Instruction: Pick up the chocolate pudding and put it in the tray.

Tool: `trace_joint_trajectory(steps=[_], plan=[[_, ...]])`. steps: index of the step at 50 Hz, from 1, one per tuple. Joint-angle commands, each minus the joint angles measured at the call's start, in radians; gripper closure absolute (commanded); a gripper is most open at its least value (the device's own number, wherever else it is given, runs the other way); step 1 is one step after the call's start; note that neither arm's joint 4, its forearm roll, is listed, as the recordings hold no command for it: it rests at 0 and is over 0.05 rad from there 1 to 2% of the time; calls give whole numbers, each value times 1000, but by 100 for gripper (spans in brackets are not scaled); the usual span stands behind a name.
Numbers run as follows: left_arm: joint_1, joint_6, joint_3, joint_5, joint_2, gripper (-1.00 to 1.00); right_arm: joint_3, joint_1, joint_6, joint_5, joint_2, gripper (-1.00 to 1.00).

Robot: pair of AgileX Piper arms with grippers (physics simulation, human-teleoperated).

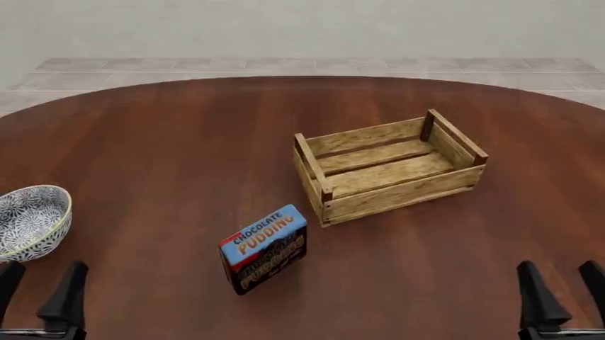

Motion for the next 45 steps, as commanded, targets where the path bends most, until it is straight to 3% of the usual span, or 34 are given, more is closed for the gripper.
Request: trace_joint_trajectory(steps=[1, 21, 26, 31, 33, 36, 40, 43, 45], plan=[[0, 0, -3, -1, 6, -100, -5, 8, -7, 0, 6, -100], [0, 0, -3, -1, 5, -100, -48, 7, -19, 9, 43, -100], [0, 0, -3, -1, 6, -100, -134, 27, 1, -17, 164, -100], [0, 0, -3, -1, 6, -100, -227, 51, -16, -25, 271, -100], [0, 0, -3, -1, 6, -100, -289, 22, -40, -31, 406, -100], [0, 0, -3, -1, 6, -100, -371, 71, -34, 4, 421, -100], [0, 0, -3, -1, 5, -100, -444, 91, -53, 26, 471, -100], [0, 0, -3, -1, 6, -100, -531, 160, -120, 48, 541, -100], [0, 0, -3, -1, 6, -100, -573, 181, -129, 54, 570, -100]])
